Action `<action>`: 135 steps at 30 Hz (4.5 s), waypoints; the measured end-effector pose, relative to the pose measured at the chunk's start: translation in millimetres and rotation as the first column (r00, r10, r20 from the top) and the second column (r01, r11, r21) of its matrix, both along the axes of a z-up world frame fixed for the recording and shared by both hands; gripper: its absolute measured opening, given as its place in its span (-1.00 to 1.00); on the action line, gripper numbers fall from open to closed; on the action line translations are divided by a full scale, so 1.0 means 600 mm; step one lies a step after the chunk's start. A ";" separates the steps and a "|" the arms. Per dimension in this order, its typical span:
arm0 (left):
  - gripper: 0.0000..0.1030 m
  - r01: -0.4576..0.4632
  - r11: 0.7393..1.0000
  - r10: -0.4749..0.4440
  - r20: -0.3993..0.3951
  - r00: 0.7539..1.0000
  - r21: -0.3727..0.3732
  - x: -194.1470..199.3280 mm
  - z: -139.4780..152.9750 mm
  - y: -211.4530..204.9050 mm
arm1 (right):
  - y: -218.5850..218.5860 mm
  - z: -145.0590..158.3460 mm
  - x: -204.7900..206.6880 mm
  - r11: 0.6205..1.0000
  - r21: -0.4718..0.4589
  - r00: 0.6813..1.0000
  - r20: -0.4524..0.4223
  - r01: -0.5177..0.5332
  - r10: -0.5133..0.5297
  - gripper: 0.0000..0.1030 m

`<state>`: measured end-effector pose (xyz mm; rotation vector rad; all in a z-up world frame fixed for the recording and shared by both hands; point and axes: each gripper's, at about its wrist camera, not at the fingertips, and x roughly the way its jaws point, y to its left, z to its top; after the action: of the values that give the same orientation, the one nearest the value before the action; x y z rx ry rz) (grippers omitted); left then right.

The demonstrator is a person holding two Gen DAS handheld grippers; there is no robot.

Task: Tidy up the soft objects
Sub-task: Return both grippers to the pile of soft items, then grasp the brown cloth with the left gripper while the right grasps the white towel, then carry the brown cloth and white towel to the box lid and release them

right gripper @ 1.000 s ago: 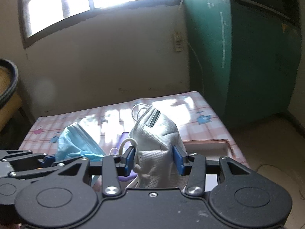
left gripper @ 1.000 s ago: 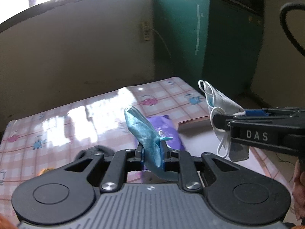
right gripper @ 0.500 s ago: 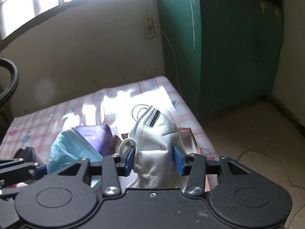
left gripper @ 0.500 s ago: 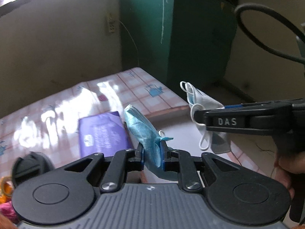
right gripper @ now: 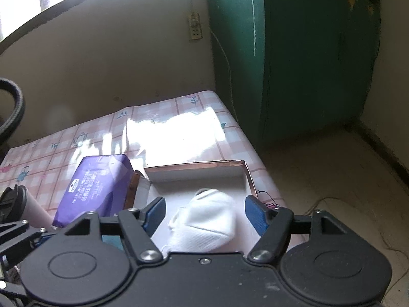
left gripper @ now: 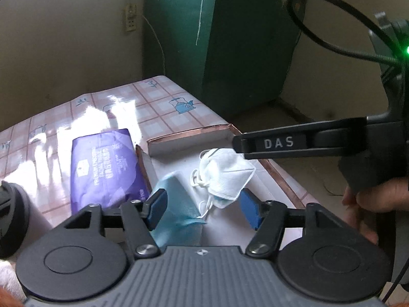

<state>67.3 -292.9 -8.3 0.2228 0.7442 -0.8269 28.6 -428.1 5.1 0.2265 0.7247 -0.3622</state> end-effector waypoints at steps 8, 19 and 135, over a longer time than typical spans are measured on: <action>0.32 -0.116 0.993 0.116 0.018 0.993 -0.014 -0.005 0.024 0.088 | 0.040 0.008 -0.041 0.999 0.034 0.998 0.058 -0.033 0.031 0.59; 0.51 -0.301 0.952 0.294 0.117 0.949 0.049 -0.017 0.058 0.209 | 0.165 0.033 -0.043 0.987 0.030 0.984 0.085 -0.160 0.157 0.70; -0.36 -0.623 0.782 0.620 0.105 0.778 0.000 0.042 0.108 0.473 | 0.488 0.059 0.063 0.884 0.062 0.881 0.137 -0.464 0.453 -0.11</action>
<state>92.3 -9.4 56.6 0.0354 0.6774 -0.1629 66.7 -135.2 40.6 0.1555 0.6538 0.1397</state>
